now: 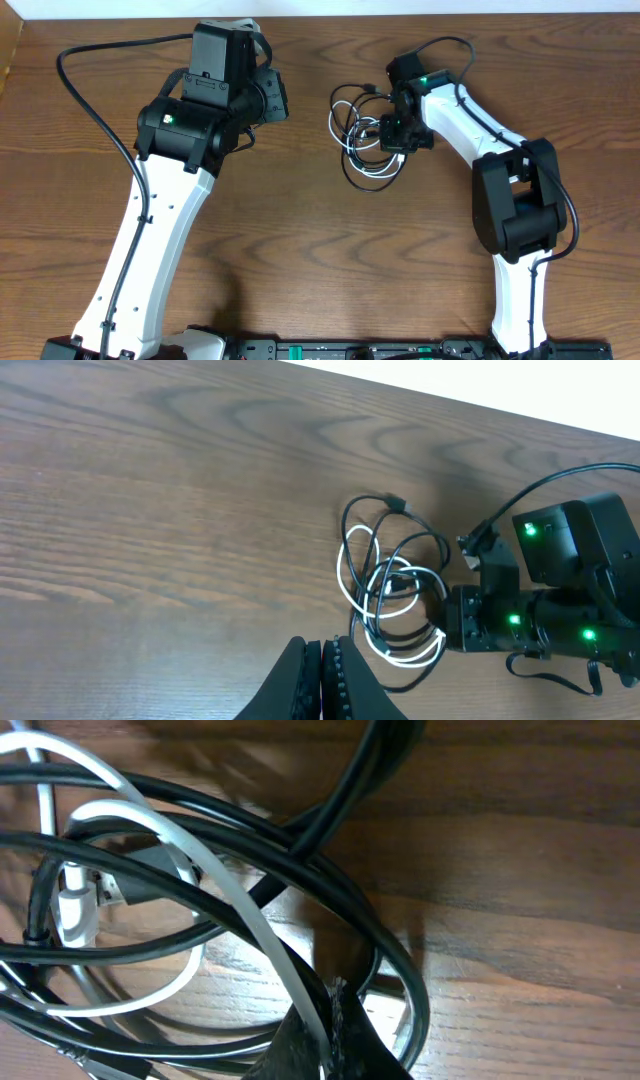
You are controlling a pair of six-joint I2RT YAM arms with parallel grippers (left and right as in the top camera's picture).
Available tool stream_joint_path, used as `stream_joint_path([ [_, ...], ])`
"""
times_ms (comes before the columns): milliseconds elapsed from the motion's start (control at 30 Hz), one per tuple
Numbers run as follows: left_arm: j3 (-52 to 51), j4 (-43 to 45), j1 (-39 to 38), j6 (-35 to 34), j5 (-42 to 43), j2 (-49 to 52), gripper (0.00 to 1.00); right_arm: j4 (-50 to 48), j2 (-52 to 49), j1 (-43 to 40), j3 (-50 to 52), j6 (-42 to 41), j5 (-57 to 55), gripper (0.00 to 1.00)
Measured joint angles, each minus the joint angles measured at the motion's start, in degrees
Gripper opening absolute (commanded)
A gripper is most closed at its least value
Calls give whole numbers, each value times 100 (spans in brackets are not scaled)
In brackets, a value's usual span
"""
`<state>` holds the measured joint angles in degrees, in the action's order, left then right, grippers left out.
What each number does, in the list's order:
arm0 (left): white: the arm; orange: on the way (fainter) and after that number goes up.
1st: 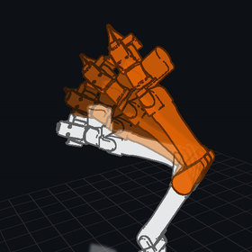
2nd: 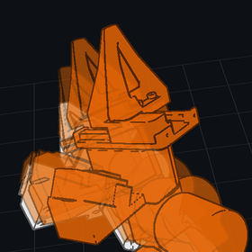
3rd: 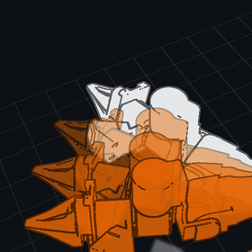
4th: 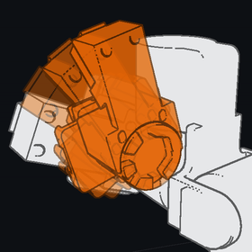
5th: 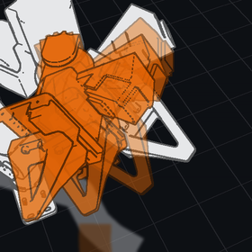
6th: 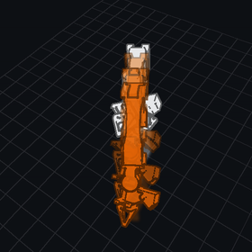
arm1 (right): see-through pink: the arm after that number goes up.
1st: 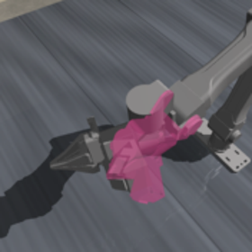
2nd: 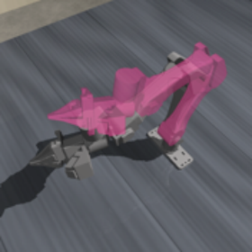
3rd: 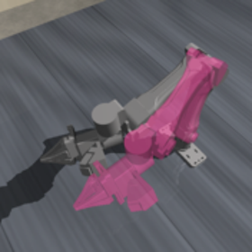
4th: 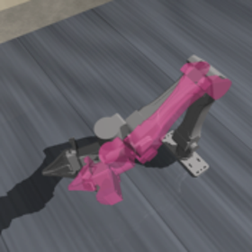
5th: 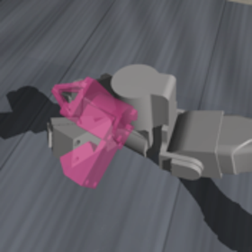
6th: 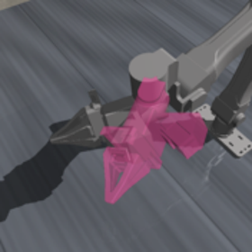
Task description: Untangle cables
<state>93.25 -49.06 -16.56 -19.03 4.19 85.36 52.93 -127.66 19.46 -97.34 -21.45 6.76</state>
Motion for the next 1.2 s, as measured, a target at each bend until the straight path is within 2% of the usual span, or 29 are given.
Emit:
stream_joint_path([
  [200, 0, 26, 0, 0, 0, 0, 9, 109, 26, -61, 0, 2, -2, 1],
  [267, 0, 31, 0, 2, 0, 0, 13, 146, 90, -66, 0, 4, -7, 1],
  [533, 0, 39, 0, 2, 0, 0, 13, 264, 549, -59, 0, 24, -17, 4],
  [833, 0, 39, 0, 2, 0, 0, 15, 293, 570, -42, 0, 26, -24, 6],
  [967, 0, 39, 0, 0, 0, 0, 15, 295, 570, -22, 0, 33, -44, 13],
  [1200, 0, 39, 0, 0, 0, 0, 15, 291, 570, -22, 0, 66, -98, 15],
])
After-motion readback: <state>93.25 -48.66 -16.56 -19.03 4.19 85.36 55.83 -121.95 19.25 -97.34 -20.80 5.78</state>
